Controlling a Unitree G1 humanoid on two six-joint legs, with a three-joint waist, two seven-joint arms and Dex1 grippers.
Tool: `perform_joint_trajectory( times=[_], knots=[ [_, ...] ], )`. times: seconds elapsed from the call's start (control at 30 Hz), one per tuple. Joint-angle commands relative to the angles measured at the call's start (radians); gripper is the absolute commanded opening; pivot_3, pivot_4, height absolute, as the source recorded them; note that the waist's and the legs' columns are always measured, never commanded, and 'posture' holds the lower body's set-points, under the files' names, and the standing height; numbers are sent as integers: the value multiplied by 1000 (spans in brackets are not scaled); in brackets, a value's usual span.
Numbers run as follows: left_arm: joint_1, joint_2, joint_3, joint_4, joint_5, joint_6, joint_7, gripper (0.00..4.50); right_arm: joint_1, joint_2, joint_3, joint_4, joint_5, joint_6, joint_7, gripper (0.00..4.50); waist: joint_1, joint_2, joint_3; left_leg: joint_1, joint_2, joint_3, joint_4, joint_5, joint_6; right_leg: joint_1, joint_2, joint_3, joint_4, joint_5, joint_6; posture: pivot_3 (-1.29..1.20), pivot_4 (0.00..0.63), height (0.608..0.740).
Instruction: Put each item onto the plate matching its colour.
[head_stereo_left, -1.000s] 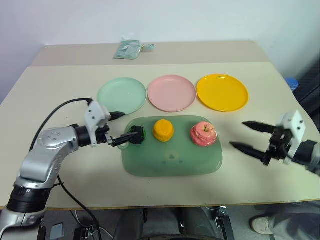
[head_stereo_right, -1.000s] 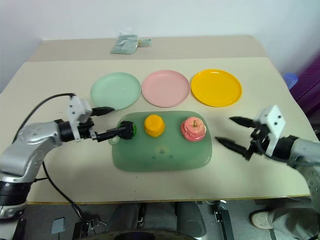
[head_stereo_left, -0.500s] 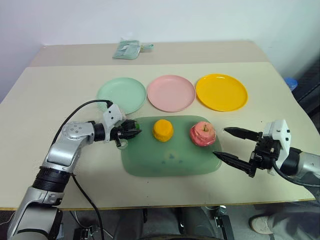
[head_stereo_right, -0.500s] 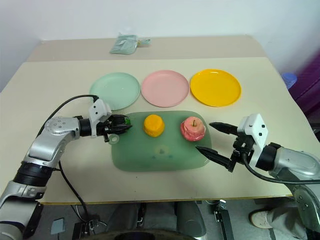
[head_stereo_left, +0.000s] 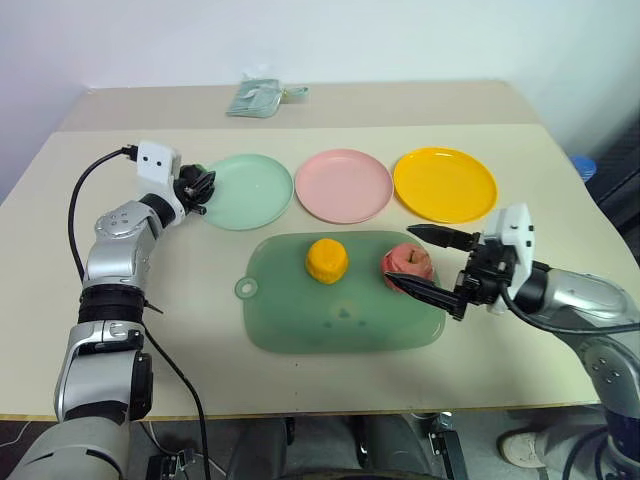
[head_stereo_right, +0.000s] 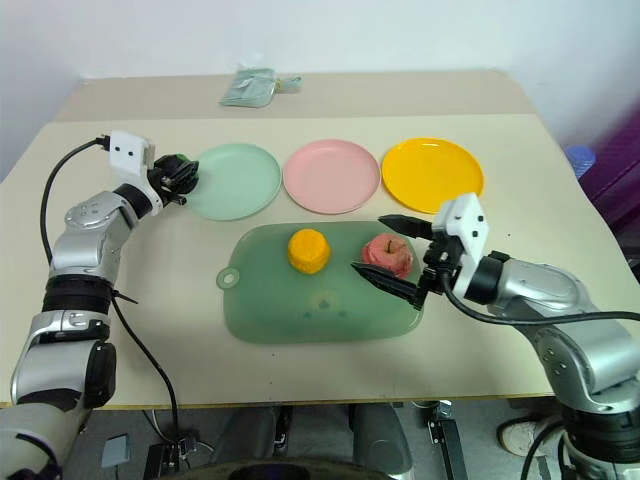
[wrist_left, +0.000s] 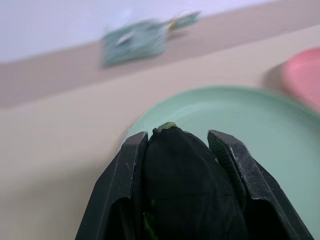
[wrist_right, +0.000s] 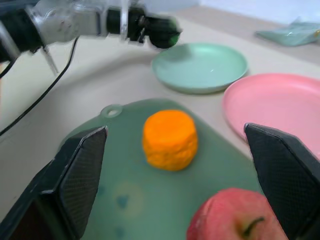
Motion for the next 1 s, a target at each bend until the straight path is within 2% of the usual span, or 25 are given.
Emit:
perform_joint_trajectory(
  times=[0.03,0.07,0.1,0.17,0.3,0.4,0.5,0.6,0.7,0.8,0.83,0.93,1.0],
  knots=[
    [-41,-8,15,-8,-5,-8,-2,1736,-52,22,27,2,-20,8,-44,4500,1,0,0,0,0,0,0,0,0,0,0,0,0,0,0,0,150,740],
    [-45,-13,11,-7,3,-11,3,2348,-66,30,35,-2,-5,24,-48,4500,2,0,0,0,0,0,0,0,0,0,0,0,0,0,0,0,150,740],
    [-49,-17,13,-7,6,-15,11,2595,-79,38,47,-10,-1,32,-54,4500,2,0,0,0,0,0,0,0,0,0,0,0,0,0,0,0,150,740],
    [-52,-18,23,-26,9,-41,29,3516,-117,59,103,-22,-27,47,-76,4500,1,0,0,-1,0,0,0,0,0,-1,0,0,0,0,0,0,150,740],
    [-26,-1,54,-91,-12,-46,46,3516,-184,86,229,-1,-148,43,-119,4500,-3,0,0,-1,0,0,0,0,0,-2,0,0,1,0,0,0,150,740],
    [87,26,89,-285,-68,-54,-28,3516,-235,125,322,62,-231,55,-150,4500,-10,0,0,-2,0,1,-1,0,-1,-4,0,1,2,0,0,0,150,740],
    [272,72,95,-548,-181,26,-177,3516,-266,163,389,137,-310,43,-169,4500,-10,0,0,-2,2,2,-2,0,-1,-6,-1,2,2,0,0,0,150,740],
    [511,158,70,-789,-260,100,-328,3516,-288,194,437,214,-374,28,-167,4500,-18,0,0,-2,3,3,-3,0,-1,-7,-2,2,2,0,0,0,150,740],
    [712,219,57,-939,-286,141,-411,3516,-310,230,456,283,-400,37,-161,4500,-15,0,-1,-1,2,2,-3,1,-1,-5,-3,2,2,0,-1,0,150,740],
    [819,235,57,-1014,-289,153,-433,3516,-325,263,439,309,-386,59,-149,4500,-1,-1,-1,0,2,2,-3,1,-1,-4,-3,1,2,0,-1,0,150,740],
    [834,232,59,-1026,-284,153,-427,3574,-330,271,428,311,-382,63,-149,3946,1,-1,-1,0,2,2,-3,1,-1,-3,-3,1,2,0,-1,0,150,740],
    [874,222,52,-1070,-281,159,-416,3574,-349,292,372,296,-348,96,-152,2851,0,-1,-1,0,2,2,-2,1,-1,-3,-3,1,2,0,-1,0,150,740],
    [902,215,40,-1105,-286,167,-411,3574,-372,304,314,280,-311,130,-159,2752,-3,0,0,0,2,2,-3,1,-1,-4,-3,1,1,0,-1,0,150,740]
  ],
)
